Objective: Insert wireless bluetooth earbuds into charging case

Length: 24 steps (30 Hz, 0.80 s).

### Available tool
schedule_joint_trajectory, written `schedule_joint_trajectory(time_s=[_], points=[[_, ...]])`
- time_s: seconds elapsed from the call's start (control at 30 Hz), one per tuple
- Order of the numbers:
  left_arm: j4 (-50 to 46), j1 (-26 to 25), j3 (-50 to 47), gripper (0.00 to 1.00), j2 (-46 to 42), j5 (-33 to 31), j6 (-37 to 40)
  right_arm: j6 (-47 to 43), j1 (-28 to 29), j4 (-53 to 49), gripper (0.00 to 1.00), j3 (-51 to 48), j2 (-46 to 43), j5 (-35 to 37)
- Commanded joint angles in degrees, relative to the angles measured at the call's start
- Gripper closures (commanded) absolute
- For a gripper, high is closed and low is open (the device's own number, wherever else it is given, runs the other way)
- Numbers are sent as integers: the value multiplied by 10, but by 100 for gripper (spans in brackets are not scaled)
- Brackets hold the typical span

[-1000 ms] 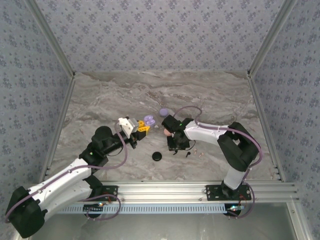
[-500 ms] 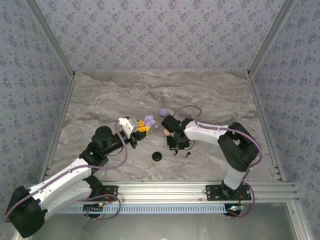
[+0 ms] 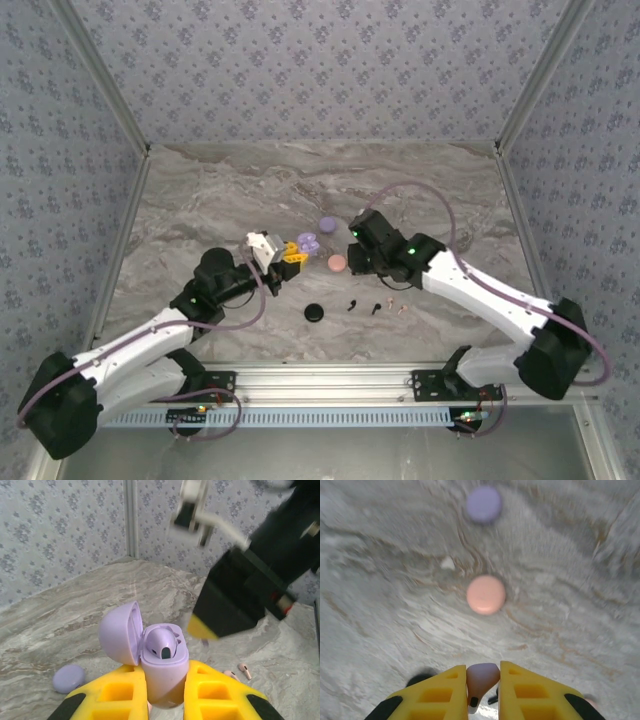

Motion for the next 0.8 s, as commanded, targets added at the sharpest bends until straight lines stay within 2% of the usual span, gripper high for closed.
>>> schedule_joint_trajectory(time_s=[0.0,0.33,0.77], points=[[57,-4,20,100,29,42,-19,-23,18,-7,81,32,-45,61],[78,-25,54,100,98,47,-27,-68,78,78,81,47,-95,100],[98,-35,76,100,134,46,-43,-55,87,145,81,-5,-76,91]])
